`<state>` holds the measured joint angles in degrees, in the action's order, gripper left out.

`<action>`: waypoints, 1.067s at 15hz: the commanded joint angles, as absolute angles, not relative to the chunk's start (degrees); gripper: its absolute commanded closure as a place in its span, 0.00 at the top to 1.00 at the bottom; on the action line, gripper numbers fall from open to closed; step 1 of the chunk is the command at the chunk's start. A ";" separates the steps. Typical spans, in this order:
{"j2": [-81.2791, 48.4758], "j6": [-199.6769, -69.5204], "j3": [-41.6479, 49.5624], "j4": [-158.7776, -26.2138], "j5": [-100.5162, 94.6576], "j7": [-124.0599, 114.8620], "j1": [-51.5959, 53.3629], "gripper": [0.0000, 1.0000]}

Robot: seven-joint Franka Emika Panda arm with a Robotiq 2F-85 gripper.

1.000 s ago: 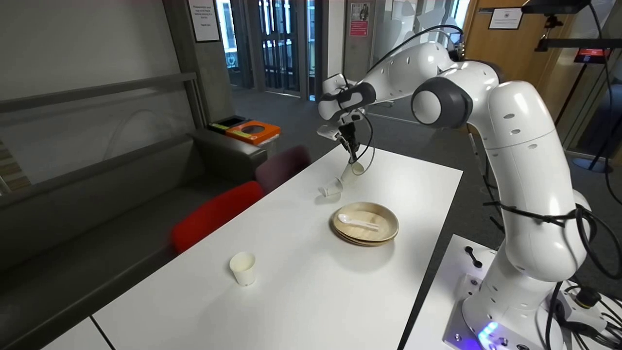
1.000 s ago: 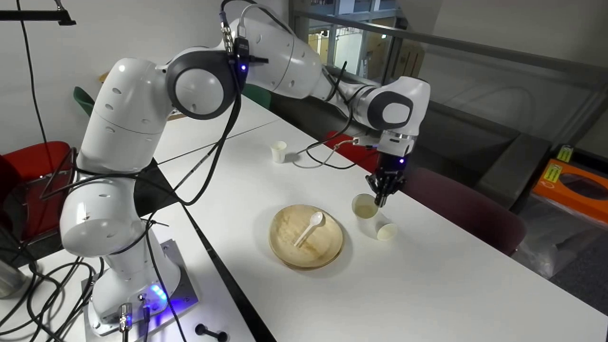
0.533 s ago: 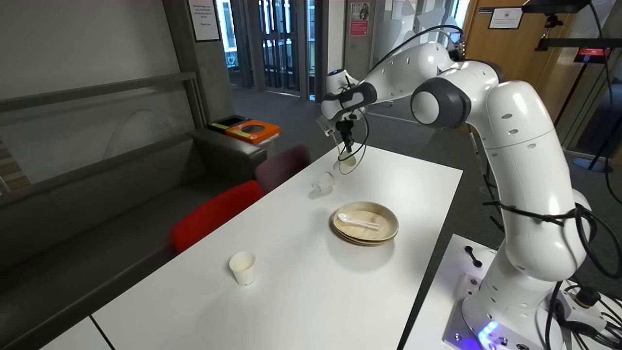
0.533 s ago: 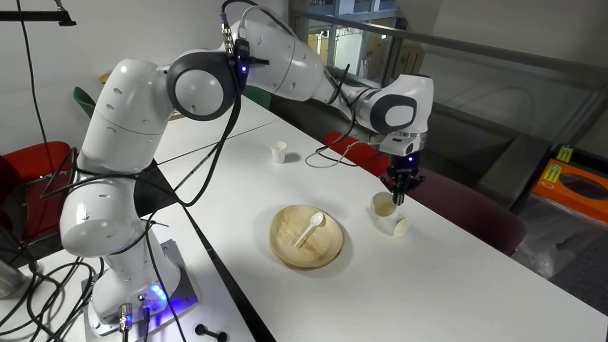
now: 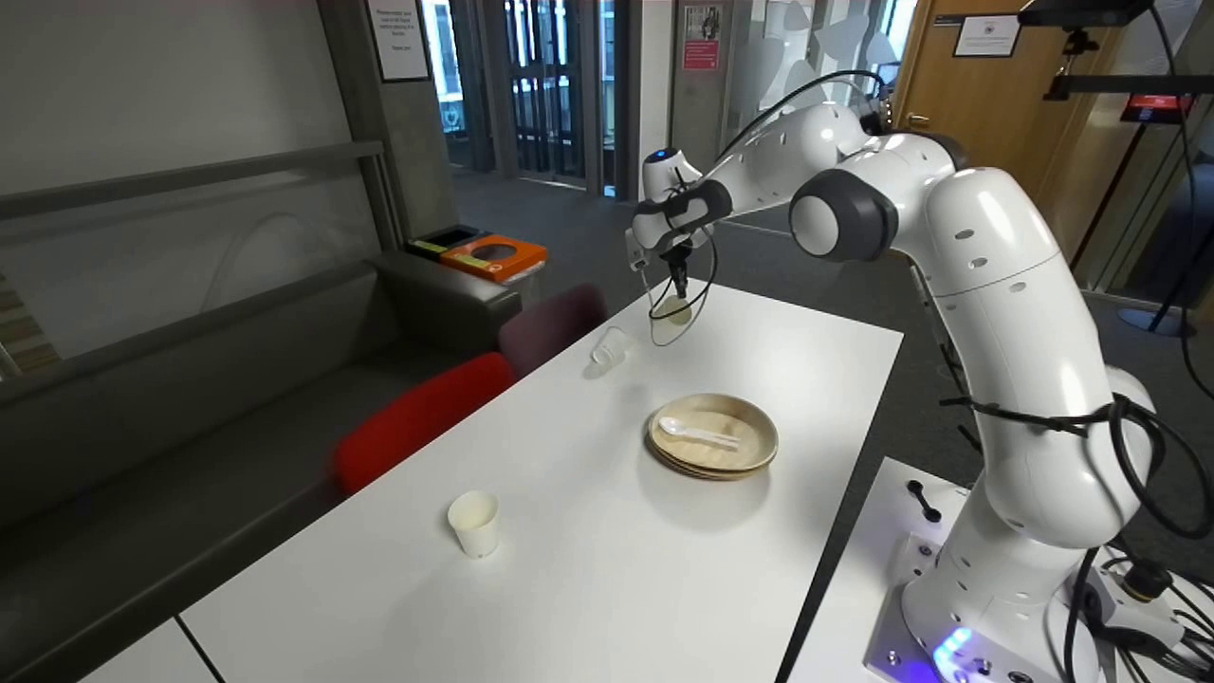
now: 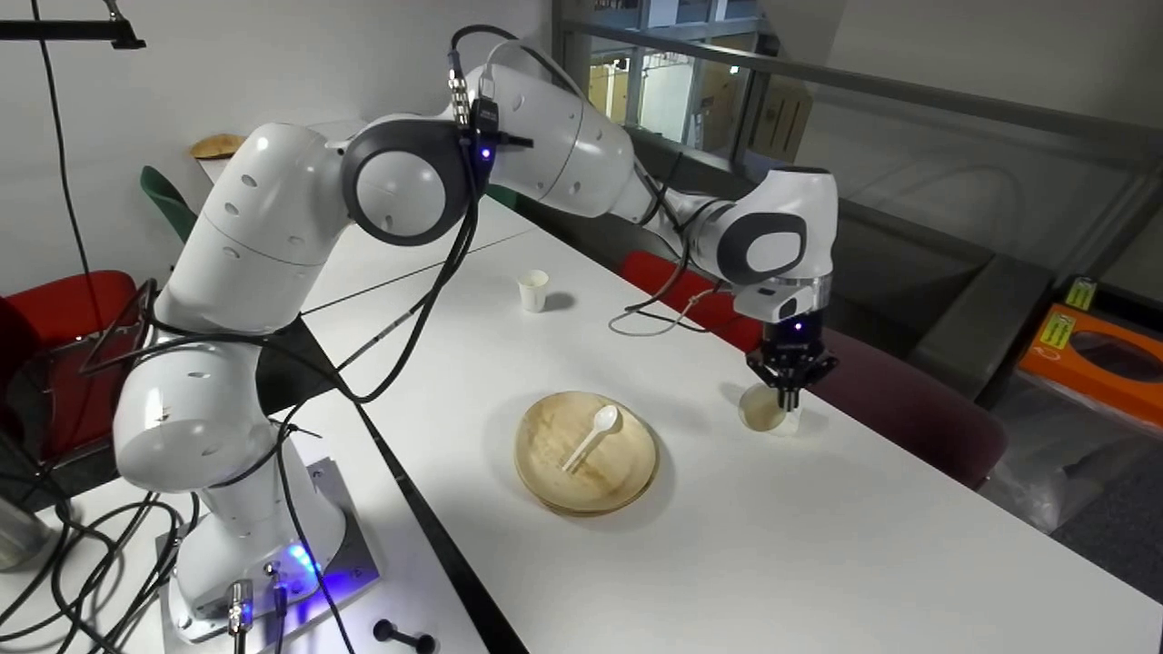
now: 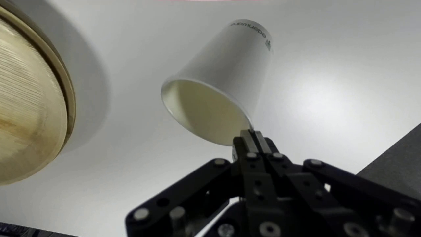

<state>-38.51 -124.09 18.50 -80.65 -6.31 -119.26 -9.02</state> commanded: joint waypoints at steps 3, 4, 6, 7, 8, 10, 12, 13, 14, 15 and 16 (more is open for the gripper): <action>-40.69 -123.88 18.63 -77.34 -5.45 -122.42 -10.05 0.00; -41.27 -121.09 17.49 -75.88 -3.61 -120.97 -11.24 0.00; -42.50 -114.27 14.67 -72.83 1.70 -117.03 -14.41 0.00; -43.61 -111.30 14.01 -71.09 3.81 -115.97 -15.63 0.00; -44.96 -107.85 13.31 -68.89 6.00 -114.69 -17.04 0.00; -47.67 -100.56 12.27 -64.30 9.87 -112.52 -19.93 0.00; -50.48 -92.80 11.50 -59.38 13.18 -111.54 -22.50 0.00; -52.00 -88.75 10.78 -56.52 14.63 -111.27 -23.95 0.00; -53.11 -84.97 10.16 -54.31 16.12 -111.36 -25.04 0.00; -54.27 -81.39 9.47 -52.12 17.71 -111.75 -26.08 0.00; -55.35 -77.95 8.70 -50.08 19.41 -112.44 -27.03 0.00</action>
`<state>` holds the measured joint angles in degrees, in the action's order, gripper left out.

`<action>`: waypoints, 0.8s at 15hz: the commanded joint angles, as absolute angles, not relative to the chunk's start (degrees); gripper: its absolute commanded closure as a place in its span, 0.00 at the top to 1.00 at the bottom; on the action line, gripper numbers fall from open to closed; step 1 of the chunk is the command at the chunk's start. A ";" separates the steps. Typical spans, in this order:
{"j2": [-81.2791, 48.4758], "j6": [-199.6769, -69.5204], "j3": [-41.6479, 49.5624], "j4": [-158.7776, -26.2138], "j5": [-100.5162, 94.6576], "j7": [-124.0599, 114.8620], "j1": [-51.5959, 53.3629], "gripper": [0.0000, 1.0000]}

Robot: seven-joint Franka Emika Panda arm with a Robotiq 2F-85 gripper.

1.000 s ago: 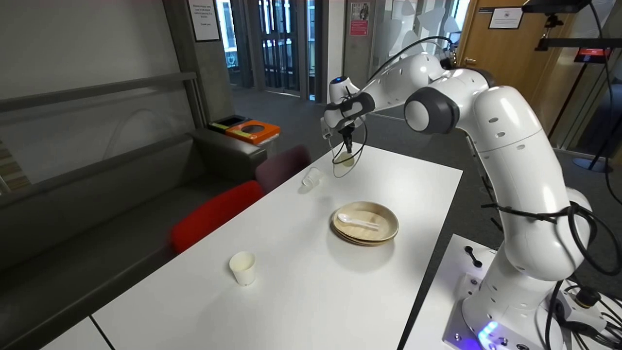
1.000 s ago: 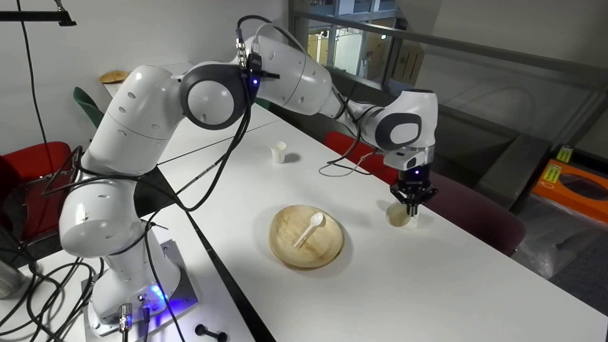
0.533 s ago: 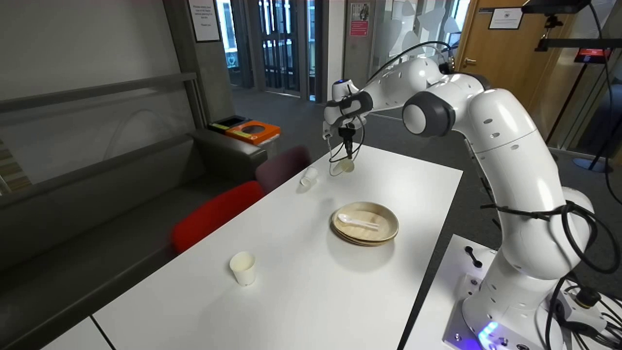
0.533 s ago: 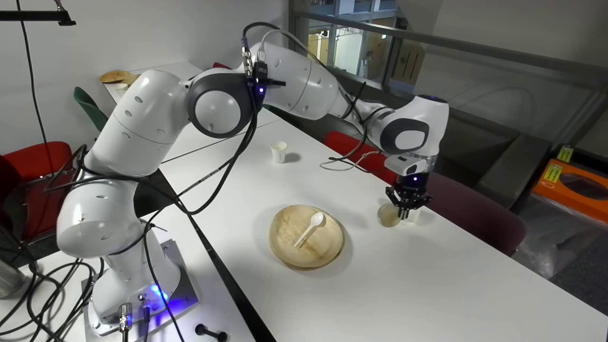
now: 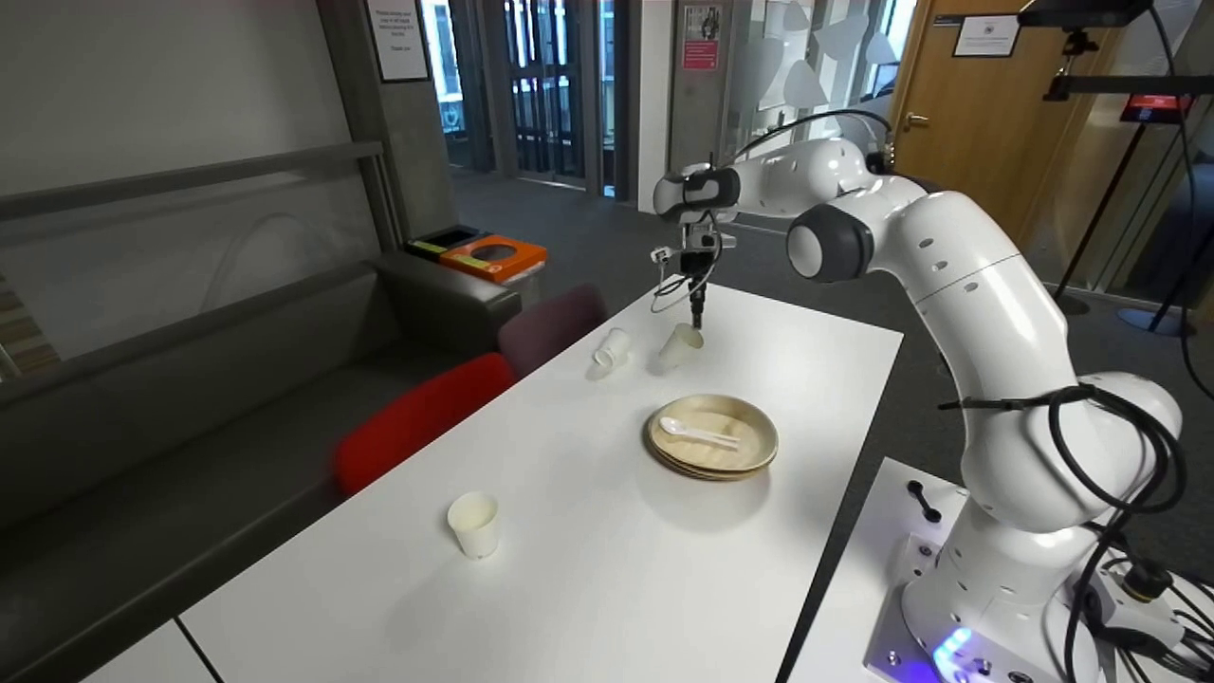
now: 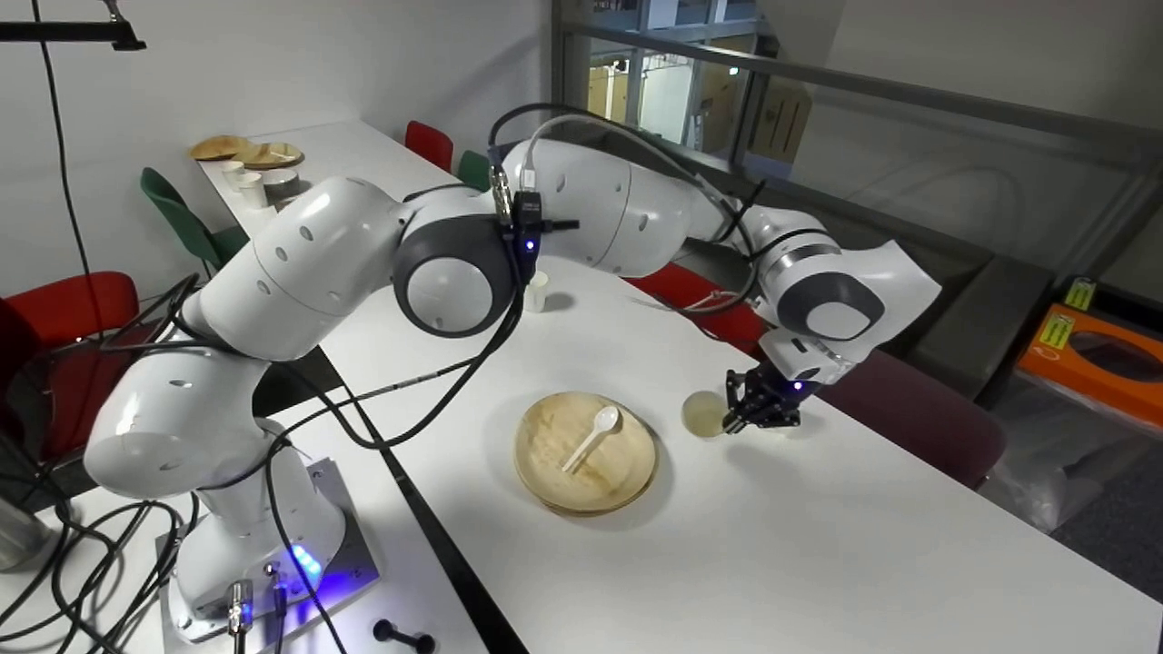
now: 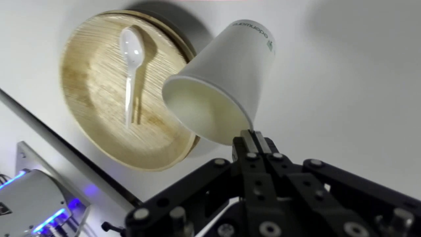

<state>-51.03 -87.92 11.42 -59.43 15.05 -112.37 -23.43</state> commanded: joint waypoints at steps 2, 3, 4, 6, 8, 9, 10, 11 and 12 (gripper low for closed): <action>-56.97 -72.04 7.08 -46.80 23.39 -114.32 -28.59 0.00; -57.75 -69.63 6.53 -45.30 25.03 -115.64 -28.98 0.00; -58.44 -67.97 6.22 -43.93 26.13 -116.81 -29.09 0.00; -58.72 -67.14 6.60 -42.93 26.52 -119.43 -28.02 0.00; -59.55 -67.91 7.65 -40.83 23.74 -121.79 -26.28 0.00; -60.14 -67.92 8.11 -39.78 22.08 -122.82 -25.32 0.00; -60.50 -67.32 8.18 -38.95 20.77 -123.61 -24.67 0.00; -60.91 -66.76 8.22 -38.12 19.32 -124.03 -23.99 0.00; -61.28 -65.80 7.98 -37.38 18.24 -124.06 -23.49 0.00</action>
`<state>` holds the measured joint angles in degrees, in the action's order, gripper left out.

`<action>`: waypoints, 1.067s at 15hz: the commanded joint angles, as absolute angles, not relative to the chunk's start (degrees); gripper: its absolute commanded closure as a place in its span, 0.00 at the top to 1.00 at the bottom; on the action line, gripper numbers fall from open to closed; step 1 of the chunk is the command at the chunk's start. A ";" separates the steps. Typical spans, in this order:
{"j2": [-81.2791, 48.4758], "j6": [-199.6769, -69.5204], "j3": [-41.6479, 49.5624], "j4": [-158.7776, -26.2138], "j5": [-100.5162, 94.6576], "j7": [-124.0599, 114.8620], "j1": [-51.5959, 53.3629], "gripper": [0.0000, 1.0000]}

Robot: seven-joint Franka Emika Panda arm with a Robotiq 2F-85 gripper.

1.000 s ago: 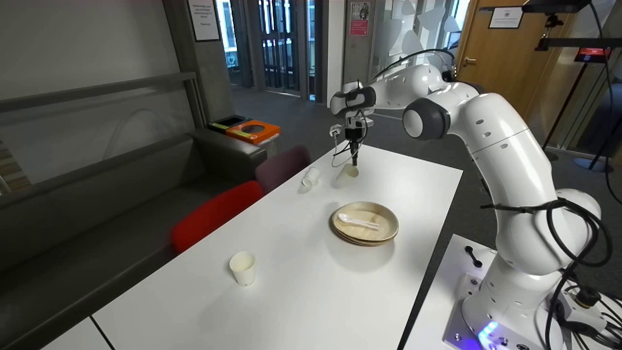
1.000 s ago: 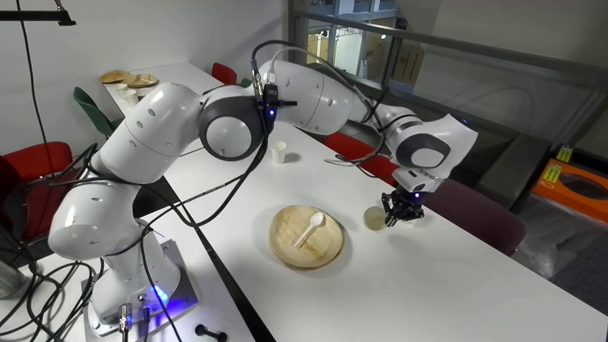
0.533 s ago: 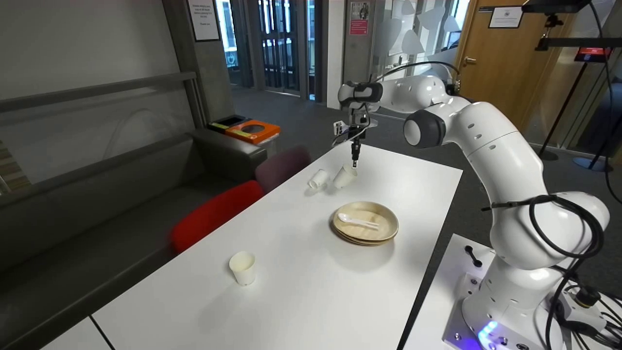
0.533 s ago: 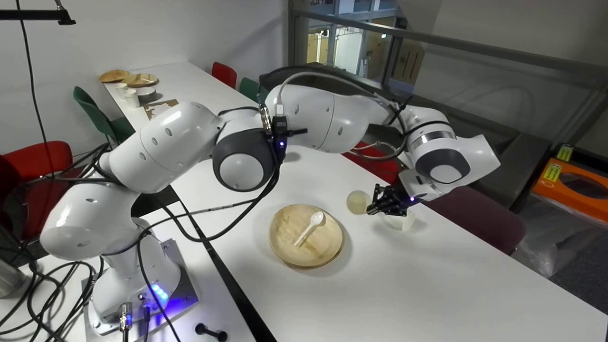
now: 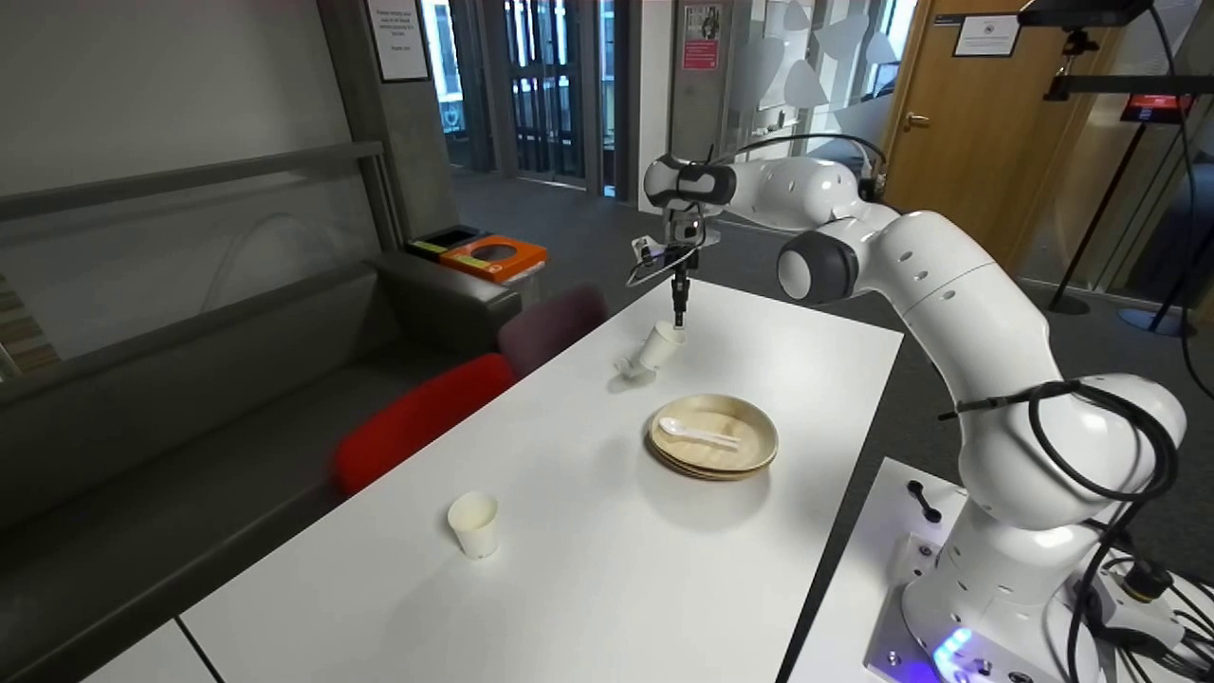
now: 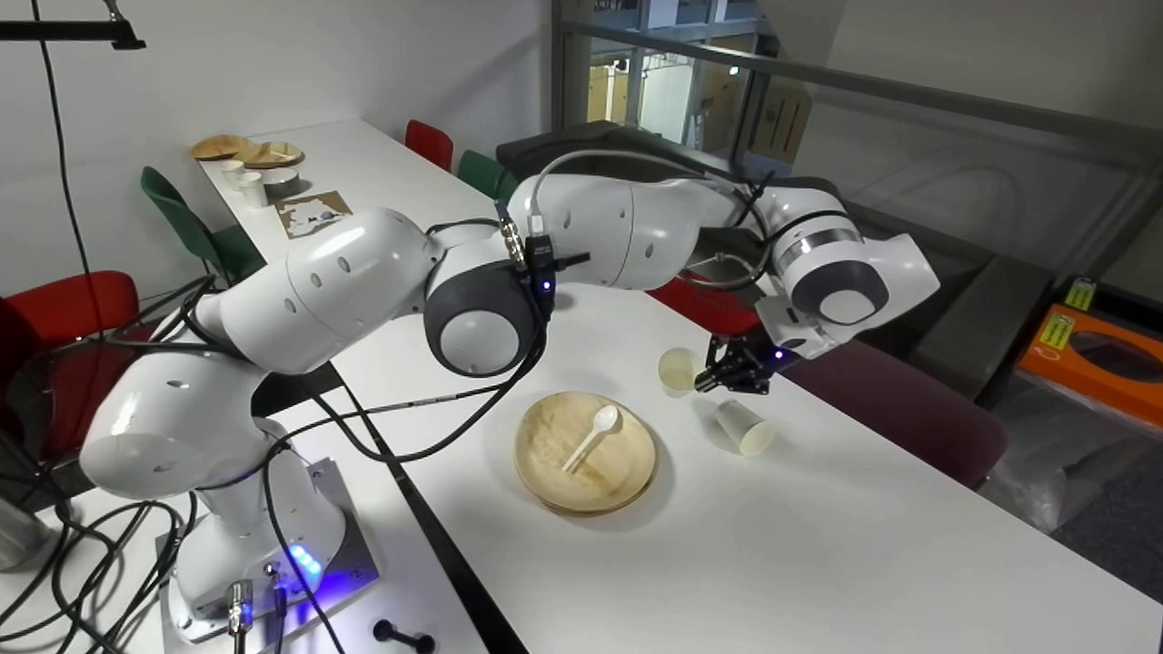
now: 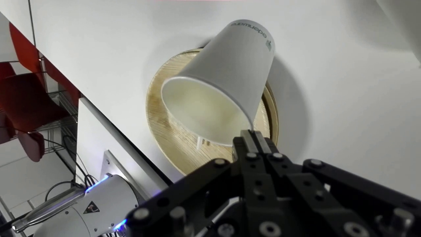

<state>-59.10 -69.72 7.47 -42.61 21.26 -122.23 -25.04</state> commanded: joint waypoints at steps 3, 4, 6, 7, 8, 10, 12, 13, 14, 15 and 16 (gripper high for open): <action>-62.58 -60.71 6.51 -35.76 17.09 -122.38 -22.68 0.00; -63.17 -58.92 6.15 -35.10 17.37 -122.44 -22.48 0.00; -64.51 -56.13 5.89 -33.76 17.36 -122.94 -21.68 0.00; -65.25 -55.23 5.98 -32.85 17.01 -123.20 -21.14 0.00; -65.95 -54.56 6.21 -32.11 16.42 -123.27 -20.48 0.00; -67.35 -53.70 6.99 -30.29 14.12 -123.45 -18.89 0.00; -67.27 -55.18 8.32 -30.99 10.81 -122.80 -16.53 0.00; -67.41 -55.51 8.66 -30.88 9.32 -122.74 -15.53 0.00; -67.53 -55.79 8.96 -30.70 8.01 -122.54 -14.70 0.00; -67.66 -56.43 9.27 -30.50 6.83 -122.54 -13.76 0.00; -67.80 -56.81 9.41 -30.29 5.80 -122.46 -12.94 0.00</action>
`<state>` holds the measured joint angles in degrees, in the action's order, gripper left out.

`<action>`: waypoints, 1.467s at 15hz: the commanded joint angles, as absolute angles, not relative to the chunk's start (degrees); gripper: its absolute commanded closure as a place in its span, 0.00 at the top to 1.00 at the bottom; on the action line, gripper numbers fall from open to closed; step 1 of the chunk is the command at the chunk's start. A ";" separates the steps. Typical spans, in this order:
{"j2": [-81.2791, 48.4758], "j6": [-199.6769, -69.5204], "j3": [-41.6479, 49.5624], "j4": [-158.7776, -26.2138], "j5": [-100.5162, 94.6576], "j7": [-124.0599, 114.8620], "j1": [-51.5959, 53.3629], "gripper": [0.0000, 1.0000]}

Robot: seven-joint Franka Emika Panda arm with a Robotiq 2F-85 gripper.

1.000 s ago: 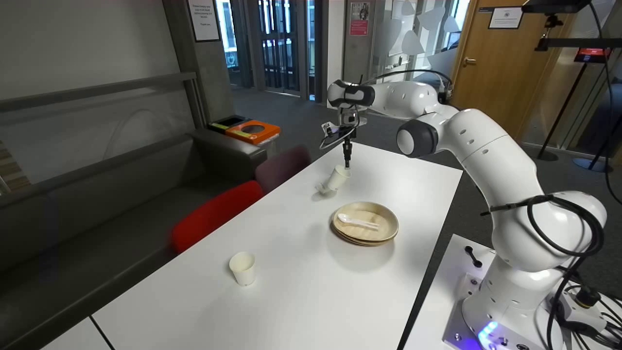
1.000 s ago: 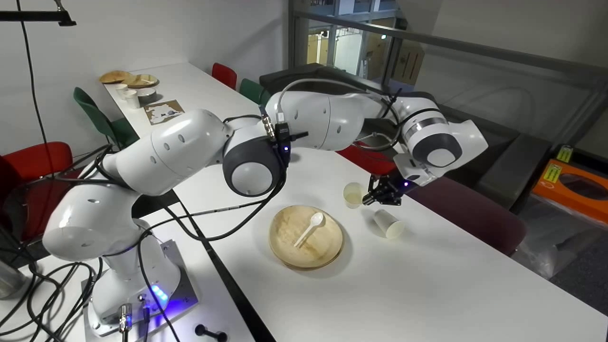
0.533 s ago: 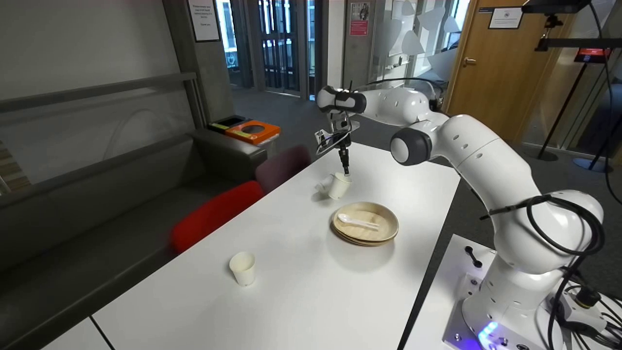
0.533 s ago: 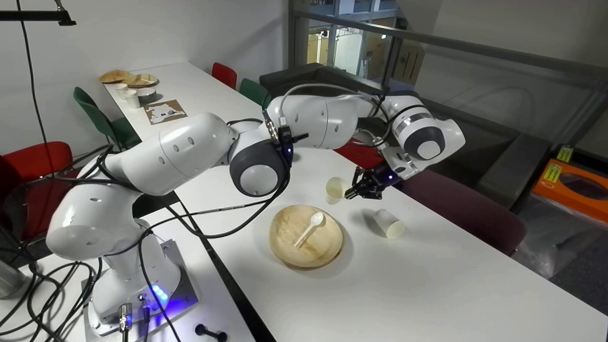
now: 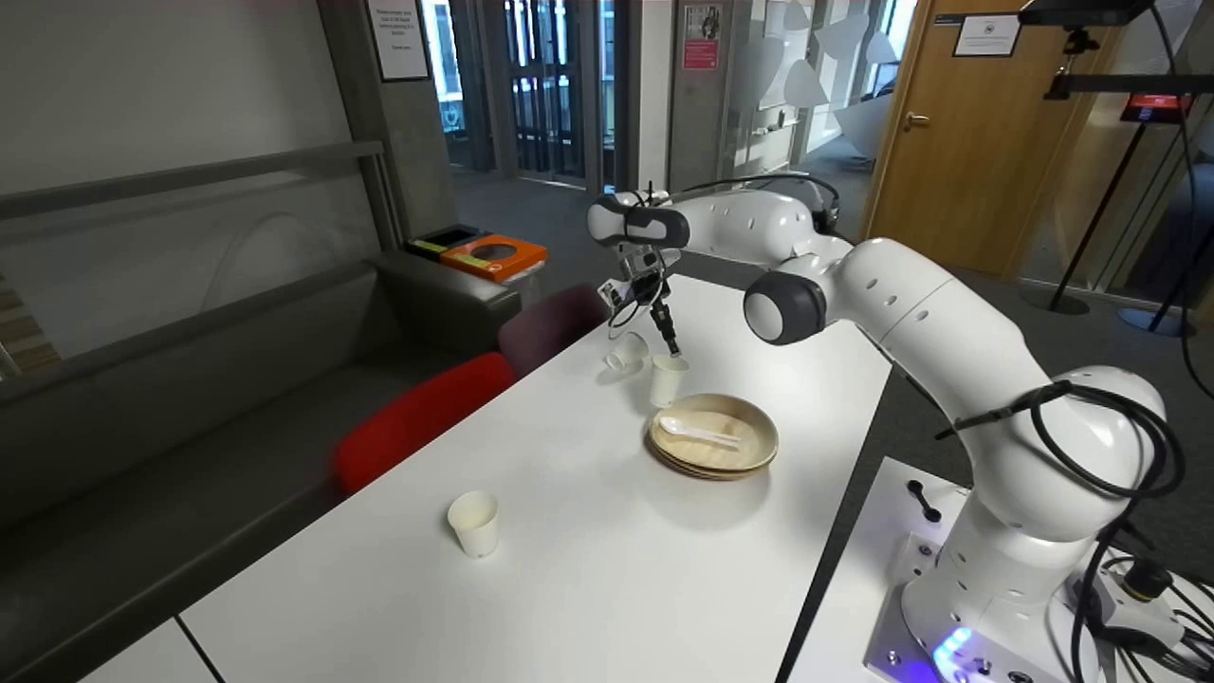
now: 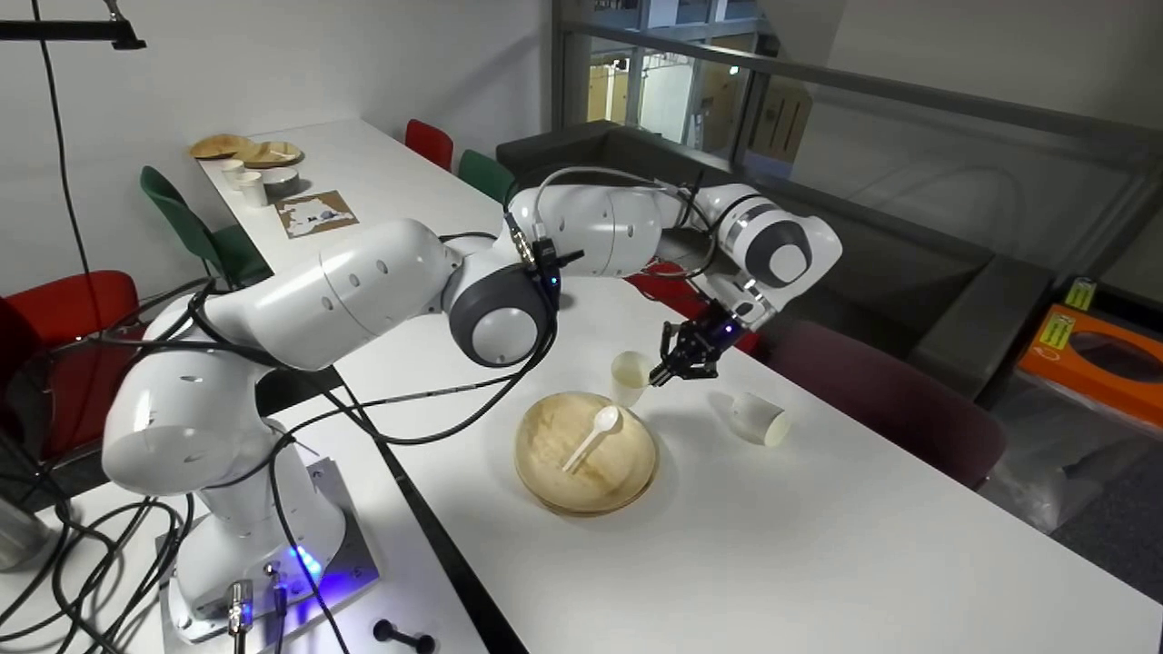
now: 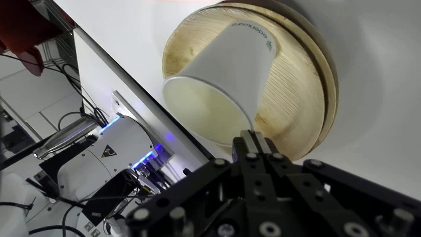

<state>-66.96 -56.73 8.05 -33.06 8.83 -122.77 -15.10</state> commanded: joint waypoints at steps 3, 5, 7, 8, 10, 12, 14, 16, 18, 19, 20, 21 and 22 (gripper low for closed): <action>-67.84 -57.88 9.80 -30.18 3.45 -122.55 -10.55 0.00; -67.89 -58.55 9.89 -30.10 2.21 -122.55 -9.08 0.00; -68.04 -59.60 9.90 -30.05 1.19 -122.74 -7.83 0.00; -68.18 -60.23 9.85 -30.07 0.87 -122.92 -7.22 0.00; -68.51 -61.72 9.80 -30.02 0.36 -123.04 -6.08 0.00; -68.98 -63.53 9.79 -30.03 0.04 -123.10 -5.14 0.00; -69.63 -65.10 9.80 -30.11 -0.34 -123.08 -4.27 0.00; -70.34 -66.25 9.85 -30.24 -0.65 -123.08 -3.57 0.00; -70.95 -67.10 9.89 -30.29 -0.77 -123.04 -3.10 0.00; -71.26 -67.40 9.92 -30.28 -0.83 -123.05 -2.95 0.00; -71.53 -67.75 10.01 -30.28 -0.96 -123.01 -2.76 0.00; -71.69 -68.11 10.11 -30.28 -1.10 -122.92 -2.62 0.00; -71.88 -68.77 10.29 -30.25 -1.31 -122.87 -2.48 0.00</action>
